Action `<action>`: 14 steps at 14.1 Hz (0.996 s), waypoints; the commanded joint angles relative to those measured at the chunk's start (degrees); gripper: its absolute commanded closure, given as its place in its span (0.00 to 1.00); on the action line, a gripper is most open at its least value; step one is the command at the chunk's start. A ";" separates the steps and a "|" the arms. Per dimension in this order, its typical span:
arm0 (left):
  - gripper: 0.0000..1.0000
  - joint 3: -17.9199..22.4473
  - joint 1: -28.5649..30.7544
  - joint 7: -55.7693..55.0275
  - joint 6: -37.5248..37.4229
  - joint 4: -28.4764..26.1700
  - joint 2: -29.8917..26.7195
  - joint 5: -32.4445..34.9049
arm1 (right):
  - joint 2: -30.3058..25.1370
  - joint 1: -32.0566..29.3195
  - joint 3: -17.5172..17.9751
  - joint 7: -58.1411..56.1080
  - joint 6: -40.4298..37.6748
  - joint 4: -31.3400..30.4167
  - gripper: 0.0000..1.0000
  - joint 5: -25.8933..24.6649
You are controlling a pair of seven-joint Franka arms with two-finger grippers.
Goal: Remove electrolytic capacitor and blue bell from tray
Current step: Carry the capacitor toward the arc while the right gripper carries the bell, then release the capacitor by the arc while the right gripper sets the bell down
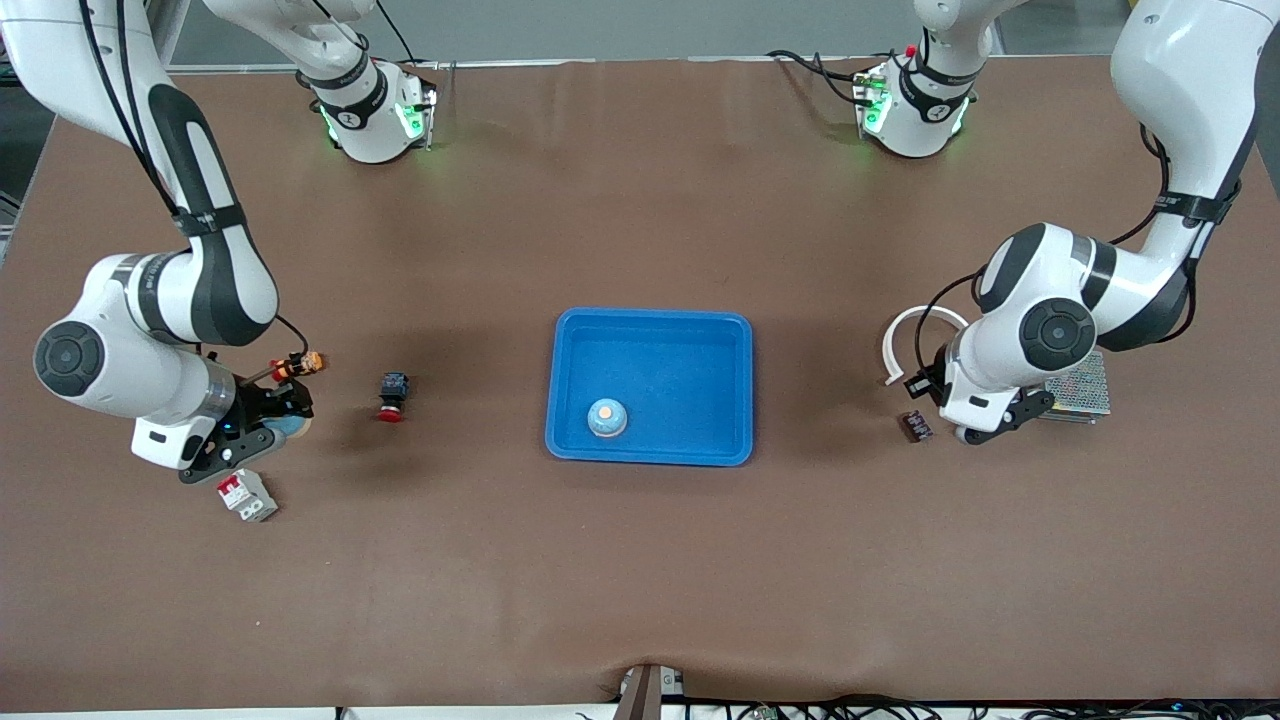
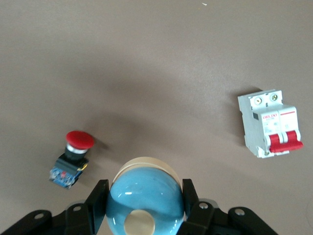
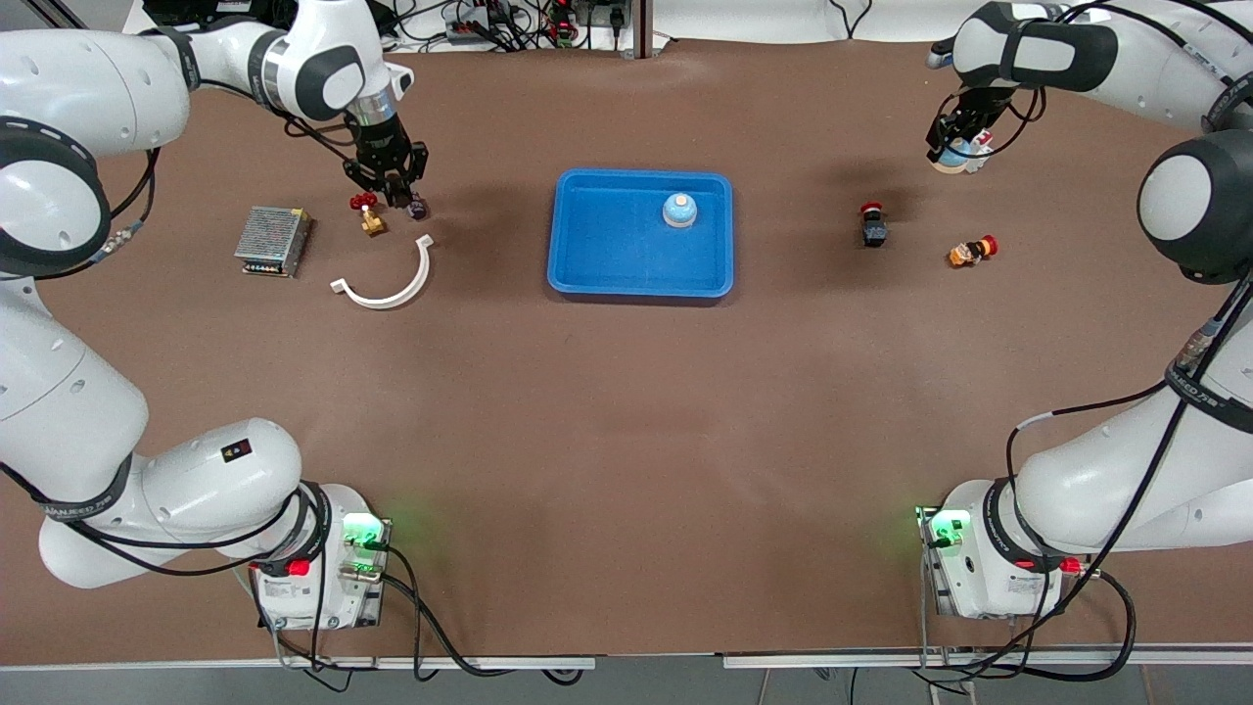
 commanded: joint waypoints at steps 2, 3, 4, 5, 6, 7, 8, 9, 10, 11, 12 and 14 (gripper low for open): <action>1.00 -1.13 4.27 0.45 6.53 -8.68 -3.22 4.27 | 2.71 -1.41 1.13 -1.96 3.25 0.46 0.55 0.96; 1.00 -1.22 5.15 0.45 7.50 -9.65 -3.04 5.94 | 3.59 -1.67 1.13 -2.66 4.39 0.46 0.55 0.96; 1.00 -1.13 5.68 0.54 8.56 -10.71 -2.95 6.74 | 4.46 -1.84 1.22 -2.84 5.27 0.54 0.55 0.96; 1.00 -1.22 6.03 0.45 9.61 -11.85 -2.87 7.27 | 5.26 -2.11 1.22 -3.71 6.41 0.54 0.55 1.05; 1.00 -1.13 6.04 0.45 10.58 -12.99 -2.78 7.37 | 5.87 -2.11 1.31 -4.33 7.03 0.54 0.55 1.57; 1.00 -1.13 6.12 0.45 11.37 -13.87 -2.69 7.37 | 6.58 -2.11 1.31 -4.95 7.47 0.54 0.55 2.88; 1.00 -1.04 6.30 0.45 11.64 -14.58 -2.52 7.45 | 7.10 -2.02 1.31 -5.65 7.83 0.54 0.55 3.50; 1.00 -1.04 6.56 0.45 12.17 -15.02 -2.43 7.63 | 7.81 -2.02 1.31 -5.92 8.00 0.54 0.55 3.94; 1.00 -0.95 6.65 0.45 12.43 -15.29 -2.08 7.98 | 8.25 -1.94 1.31 -6.01 8.27 0.46 0.55 4.21; 1.00 -0.87 6.74 0.45 12.43 -15.29 -1.46 9.29 | 8.34 -1.93 1.31 -6.01 8.70 0.46 0.55 4.21; 1.00 -0.86 6.91 0.45 12.43 -15.29 -0.85 10.52 | 9.04 -1.93 1.31 -6.01 8.97 0.54 0.55 4.21; 1.00 -0.69 6.92 0.37 12.43 -15.11 0.38 11.67 | 10.00 -1.85 1.40 -7.05 10.63 0.54 0.55 4.21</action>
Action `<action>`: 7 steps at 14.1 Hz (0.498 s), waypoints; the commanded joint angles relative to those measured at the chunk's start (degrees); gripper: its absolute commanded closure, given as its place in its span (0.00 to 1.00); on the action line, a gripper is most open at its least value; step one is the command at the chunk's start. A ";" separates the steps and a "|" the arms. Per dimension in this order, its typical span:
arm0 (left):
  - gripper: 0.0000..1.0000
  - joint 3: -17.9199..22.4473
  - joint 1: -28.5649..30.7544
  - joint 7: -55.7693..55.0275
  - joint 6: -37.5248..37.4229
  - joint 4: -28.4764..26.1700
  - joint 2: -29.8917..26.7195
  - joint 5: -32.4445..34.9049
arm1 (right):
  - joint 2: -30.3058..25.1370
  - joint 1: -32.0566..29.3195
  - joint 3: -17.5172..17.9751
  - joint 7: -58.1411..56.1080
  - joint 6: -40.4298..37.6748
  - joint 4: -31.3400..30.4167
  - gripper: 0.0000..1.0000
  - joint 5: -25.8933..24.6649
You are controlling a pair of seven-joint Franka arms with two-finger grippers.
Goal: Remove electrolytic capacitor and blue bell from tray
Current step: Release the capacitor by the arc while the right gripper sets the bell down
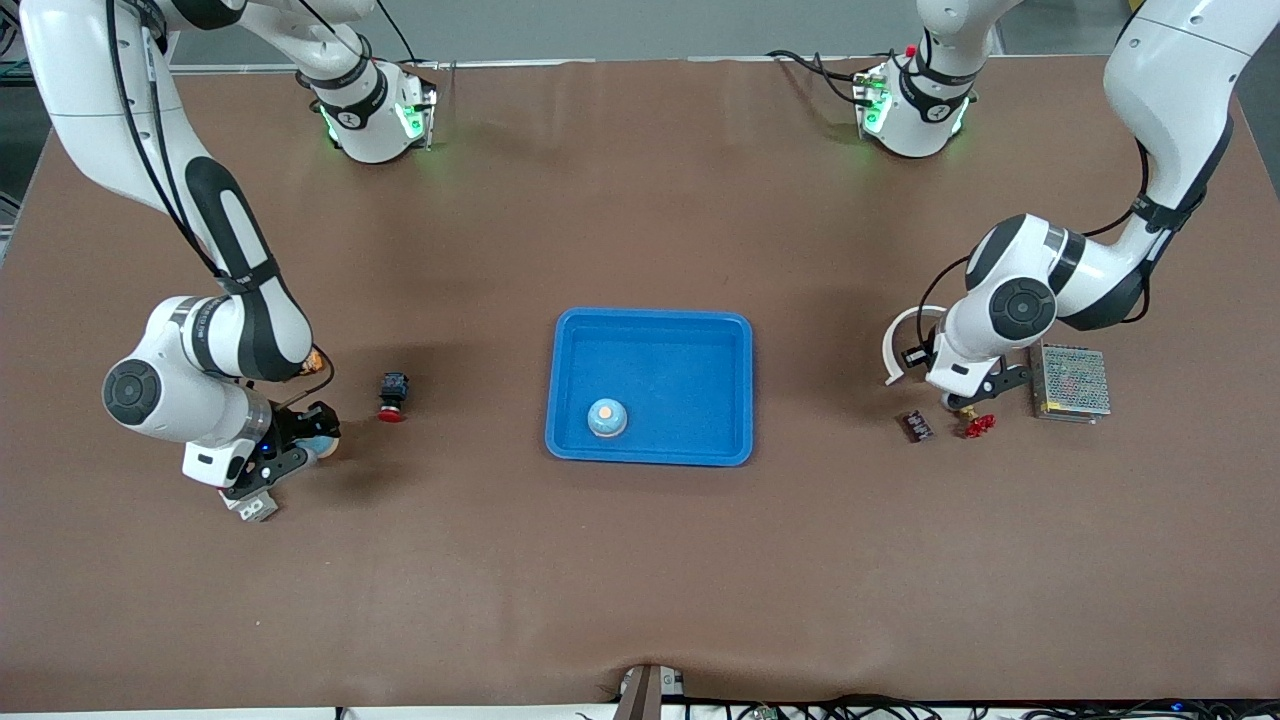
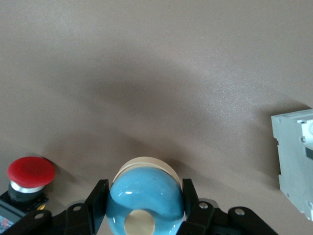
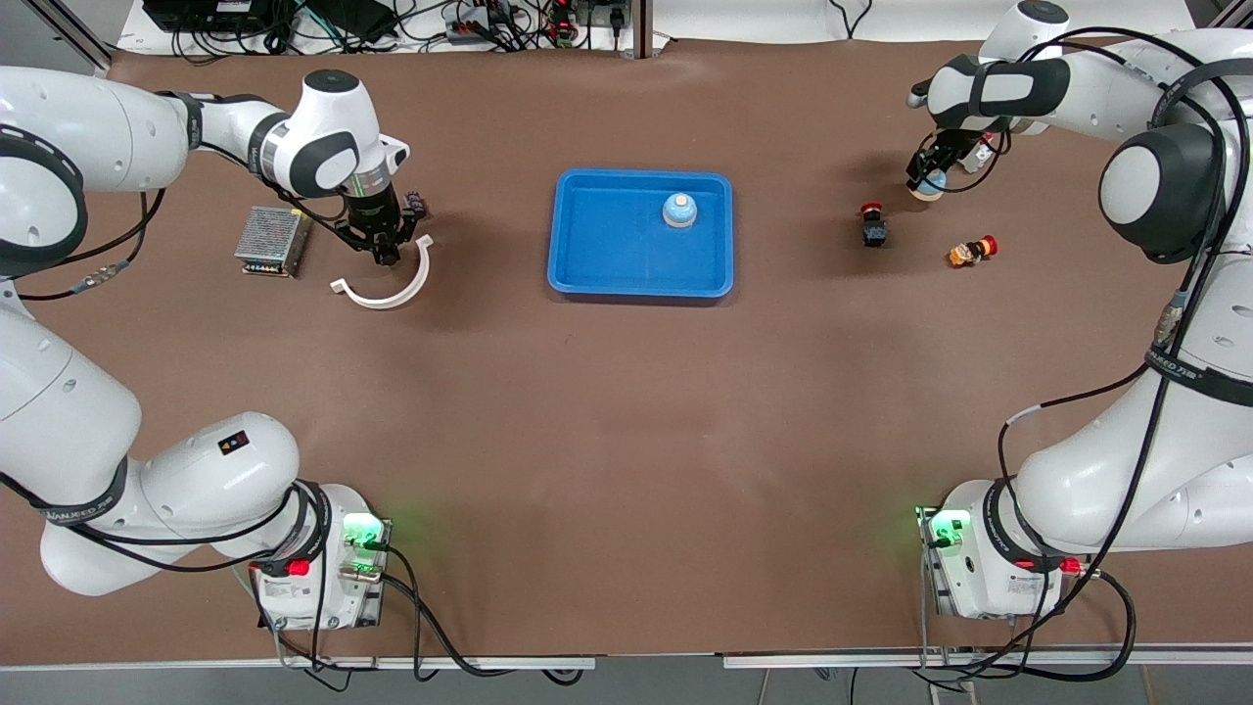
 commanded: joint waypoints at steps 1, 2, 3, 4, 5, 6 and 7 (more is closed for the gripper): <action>1.00 -0.65 1.29 0.10 1.28 -0.81 0.85 2.44 | 1.84 -1.17 1.13 -2.24 1.76 0.53 0.55 1.24; 1.00 -0.57 1.29 -0.17 1.20 -0.81 0.94 2.62 | 1.94 -1.09 1.13 -2.33 1.86 0.45 0.55 1.50; 0.97 -0.57 1.29 -0.26 1.20 -0.81 1.37 2.62 | 2.03 -1.09 1.13 -2.33 1.86 0.53 0.55 1.50; 0.94 -0.39 1.20 -0.34 1.20 -0.72 1.90 2.71 | 2.11 -1.09 1.13 -2.33 2.21 0.53 0.55 1.50; 0.90 0.39 1.20 -0.34 1.20 -0.64 2.17 2.71 | 2.55 -0.91 1.13 -2.33 3.25 0.45 0.55 1.50; 0.82 0.75 1.11 -0.26 1.20 -0.46 2.25 2.71 | 2.82 -0.91 1.13 -2.33 3.61 0.45 0.55 1.50; 0.61 0.75 1.11 -0.17 1.11 -0.11 2.43 2.71 | 2.82 -0.91 1.13 -2.33 3.53 0.45 0.55 1.50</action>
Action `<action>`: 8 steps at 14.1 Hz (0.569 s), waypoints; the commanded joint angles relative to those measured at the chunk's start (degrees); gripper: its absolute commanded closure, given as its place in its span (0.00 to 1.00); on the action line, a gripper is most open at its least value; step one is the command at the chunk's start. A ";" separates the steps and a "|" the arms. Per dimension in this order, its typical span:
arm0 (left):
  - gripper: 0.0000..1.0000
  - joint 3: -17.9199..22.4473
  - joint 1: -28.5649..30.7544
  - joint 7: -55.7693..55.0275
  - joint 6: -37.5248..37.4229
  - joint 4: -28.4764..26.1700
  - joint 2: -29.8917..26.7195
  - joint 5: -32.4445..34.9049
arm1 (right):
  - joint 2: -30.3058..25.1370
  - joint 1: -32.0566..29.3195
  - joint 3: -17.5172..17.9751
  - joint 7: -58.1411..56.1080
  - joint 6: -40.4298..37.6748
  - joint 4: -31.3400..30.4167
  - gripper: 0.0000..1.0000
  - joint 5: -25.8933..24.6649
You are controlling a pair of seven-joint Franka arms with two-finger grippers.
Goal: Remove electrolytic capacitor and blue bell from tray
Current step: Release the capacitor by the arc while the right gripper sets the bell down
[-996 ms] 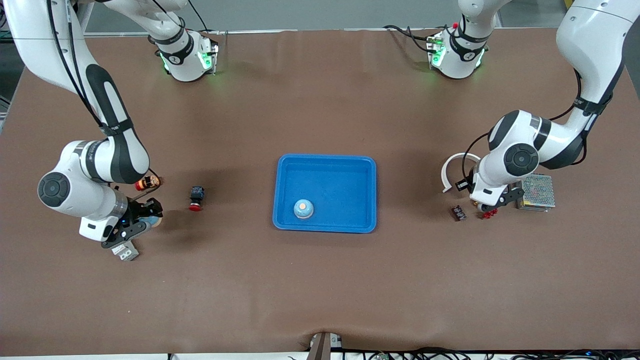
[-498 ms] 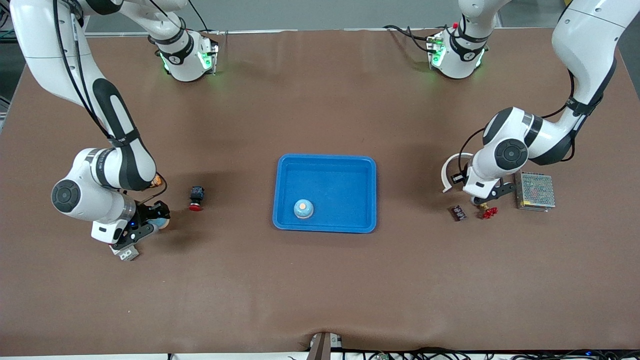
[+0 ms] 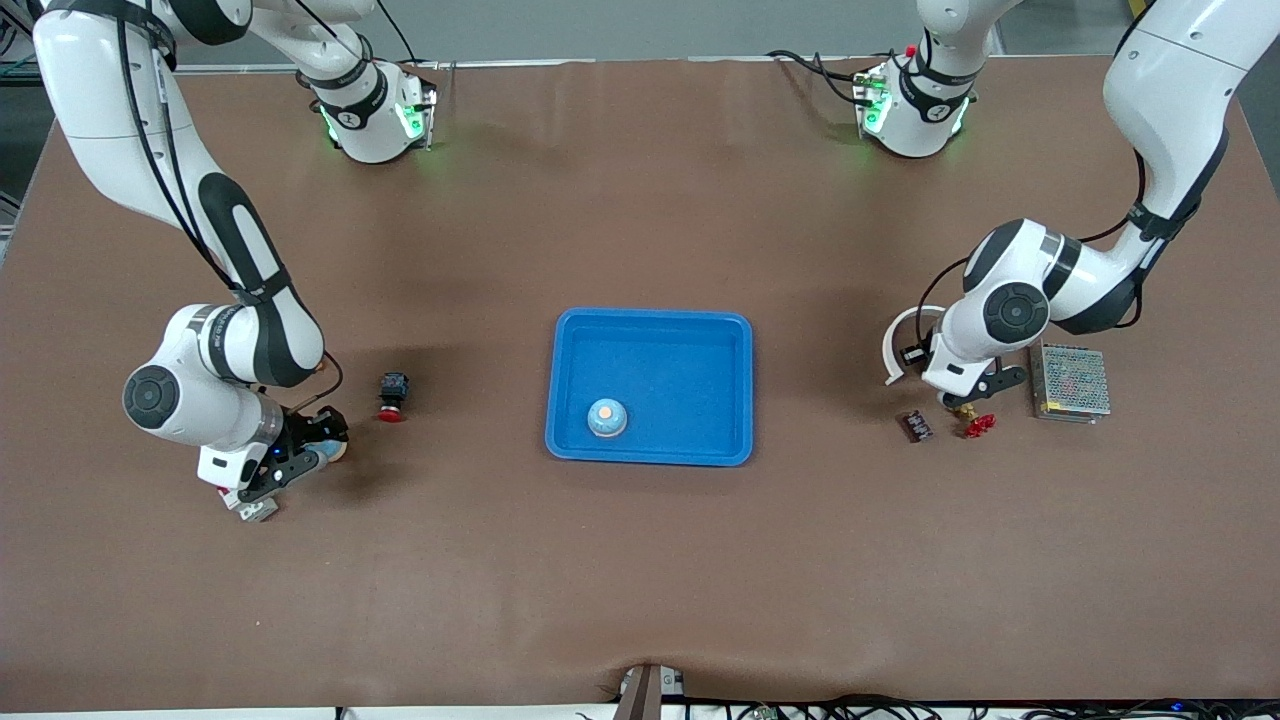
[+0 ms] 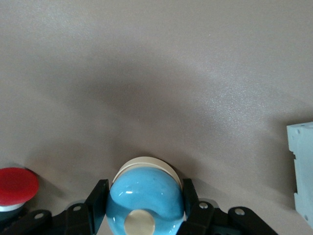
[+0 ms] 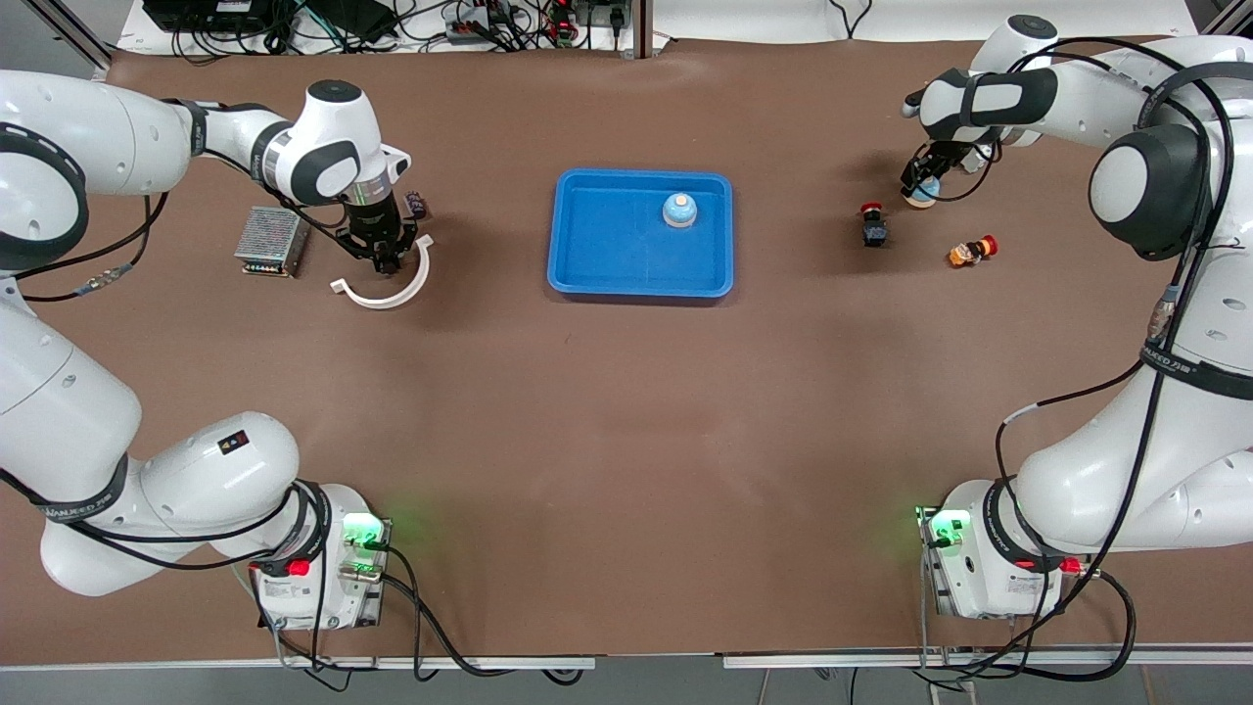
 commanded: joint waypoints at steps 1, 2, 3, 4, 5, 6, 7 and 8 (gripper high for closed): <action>0.23 -0.20 0.67 -0.25 0.63 0.66 0.27 1.48 | 0.43 -0.91 0.97 -1.51 0.49 0.44 0.55 1.26; 0.00 -0.20 0.67 -0.51 0.46 1.18 0.27 1.48 | 0.43 -0.91 0.88 -1.51 0.49 0.44 0.53 1.26; 0.00 -0.29 0.49 -0.51 0.19 1.80 -0.07 1.48 | 0.43 -1.00 0.88 -1.42 0.49 0.52 0.41 1.26; 0.00 -0.38 0.40 -0.60 -0.77 3.02 -0.16 1.48 | 0.34 -1.00 0.97 -1.33 0.40 0.61 0.09 1.26; 0.00 -0.64 0.32 -0.69 -2.95 4.52 -0.25 1.39 | 0.34 -1.17 0.97 -1.24 0.31 0.70 0.00 1.26; 0.00 -1.43 0.32 -0.69 -5.58 6.71 -0.34 1.30 | 0.34 -1.26 0.97 -1.24 -0.04 1.14 0.00 1.26; 0.00 -2.65 0.32 -0.69 -8.31 8.99 -0.34 1.22 | 0.25 -1.26 0.97 -1.16 -0.30 1.40 0.00 1.26; 0.00 -3.79 0.32 -0.78 -10.60 11.19 -0.34 0.69 | -0.01 -1.18 0.88 -0.89 -1.00 1.67 0.00 1.26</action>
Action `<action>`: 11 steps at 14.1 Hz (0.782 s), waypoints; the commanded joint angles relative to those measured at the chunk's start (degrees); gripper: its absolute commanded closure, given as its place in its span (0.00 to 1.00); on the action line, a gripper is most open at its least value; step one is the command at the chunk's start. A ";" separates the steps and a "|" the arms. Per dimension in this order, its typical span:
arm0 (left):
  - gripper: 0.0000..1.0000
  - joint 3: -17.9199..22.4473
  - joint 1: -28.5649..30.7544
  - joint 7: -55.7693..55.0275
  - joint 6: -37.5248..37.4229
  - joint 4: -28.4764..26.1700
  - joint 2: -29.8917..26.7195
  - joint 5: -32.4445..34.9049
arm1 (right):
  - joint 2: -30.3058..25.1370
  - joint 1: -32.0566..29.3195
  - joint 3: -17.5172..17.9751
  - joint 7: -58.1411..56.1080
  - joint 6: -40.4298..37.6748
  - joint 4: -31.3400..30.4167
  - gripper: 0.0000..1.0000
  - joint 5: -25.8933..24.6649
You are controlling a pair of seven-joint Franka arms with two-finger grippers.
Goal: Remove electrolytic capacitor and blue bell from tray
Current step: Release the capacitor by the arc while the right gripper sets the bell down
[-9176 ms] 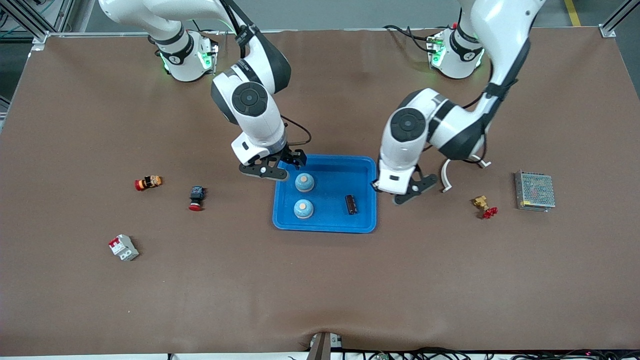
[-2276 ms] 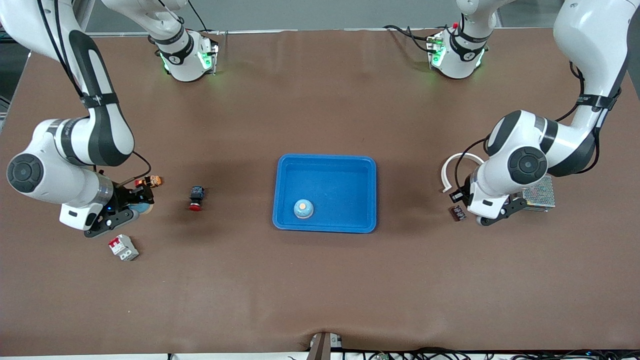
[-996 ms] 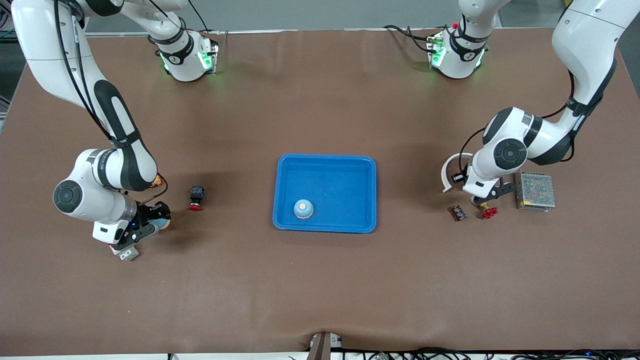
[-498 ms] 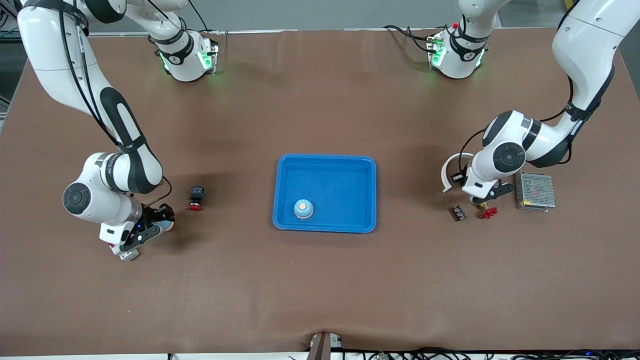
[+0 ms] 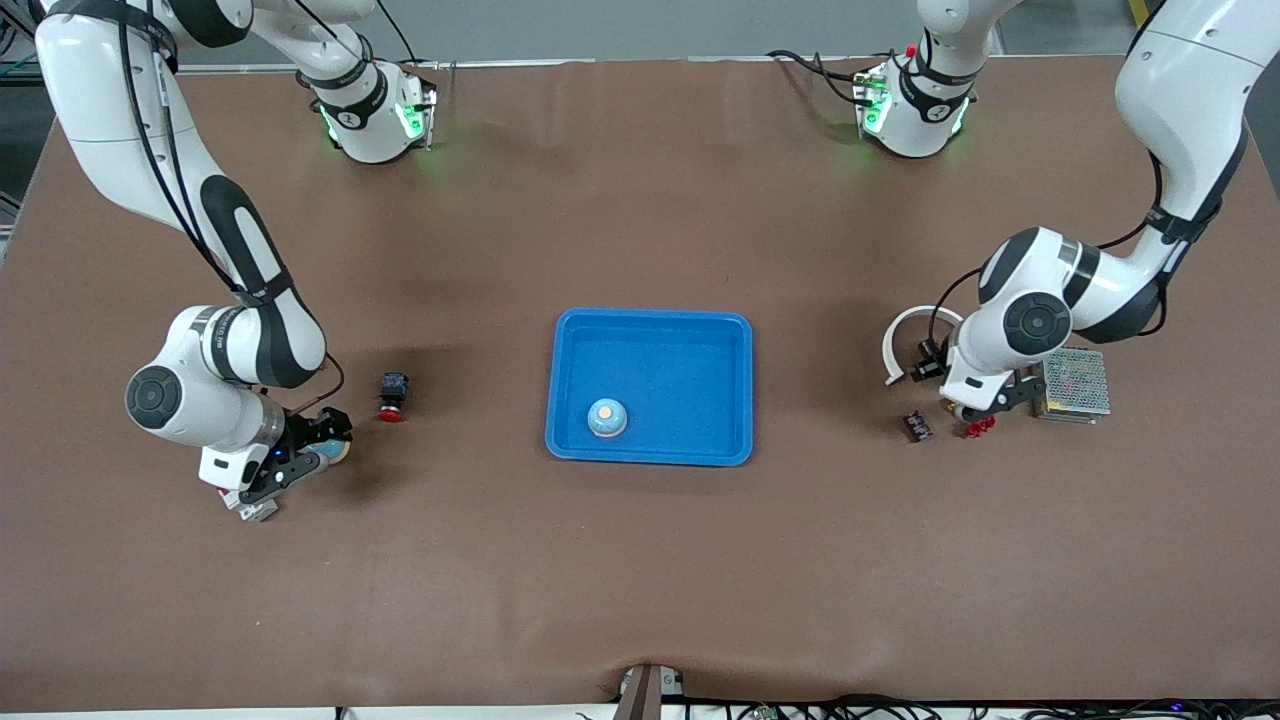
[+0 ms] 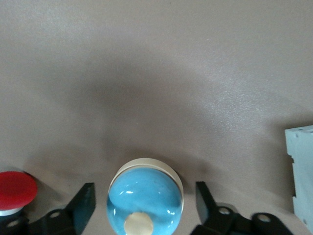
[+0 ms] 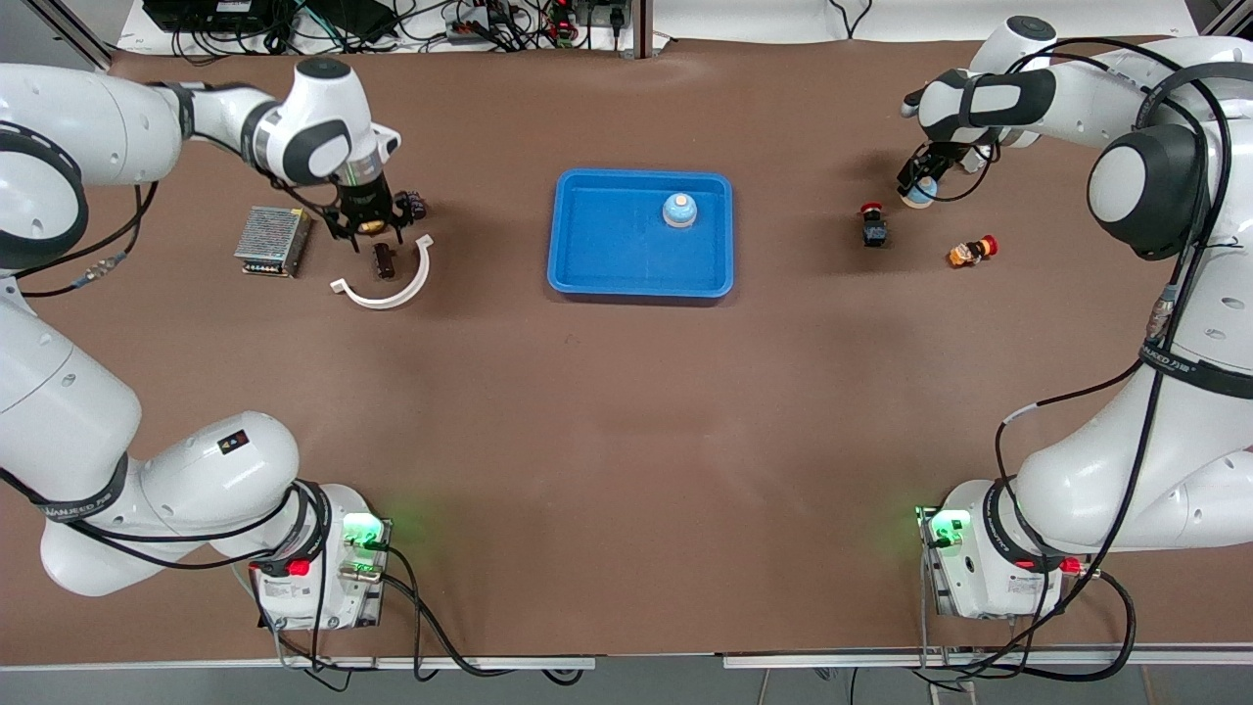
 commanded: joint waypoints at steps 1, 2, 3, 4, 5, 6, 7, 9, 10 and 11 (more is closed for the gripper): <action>0.00 -3.74 0.15 -0.75 -7.50 6.43 -0.56 0.57 | -0.32 -0.91 0.80 -0.71 -3.43 2.58 0.00 1.16; 0.00 -5.15 0.15 -0.75 -9.52 8.45 -0.56 0.48 | -0.59 -0.91 0.80 -0.44 -7.54 5.03 0.00 1.24; 0.00 -6.29 0.15 -0.67 -11.81 10.91 -0.65 0.48 | -1.11 -0.65 0.80 1.30 -12.37 8.10 0.00 1.25; 0.00 -7.52 0.15 -0.58 -14.00 13.11 -0.56 0.48 | -1.55 -0.38 0.80 5.23 -17.29 11.09 0.00 1.16; 0.00 -8.58 0.15 -0.32 -16.20 15.65 -0.56 0.48 | -1.73 0.31 0.89 8.84 -20.90 13.99 0.00 1.16; 0.00 -9.63 0.15 -0.14 -18.31 17.85 -0.56 0.48 | -1.82 1.54 0.81 12.27 -23.90 16.19 0.00 1.16; 0.00 -10.60 0.15 -0.05 -20.33 19.70 -0.56 0.48 | -1.91 2.68 0.80 15.96 -25.84 17.70 0.00 1.16; 0.00 -12.71 0.15 -0.05 -23.68 23.22 -0.56 0.48 | -2.52 4.79 0.98 22.47 -27.35 19.29 0.00 1.24; 0.00 -13.59 0.15 -0.05 -25.00 24.63 -0.56 0.39 | -3.30 6.37 0.98 26.24 -27.88 19.29 0.00 1.25; 0.00 -14.38 0.15 -0.05 -26.06 25.86 -0.65 0.48 | -3.83 8.13 0.98 31.06 -28.49 19.38 0.00 1.25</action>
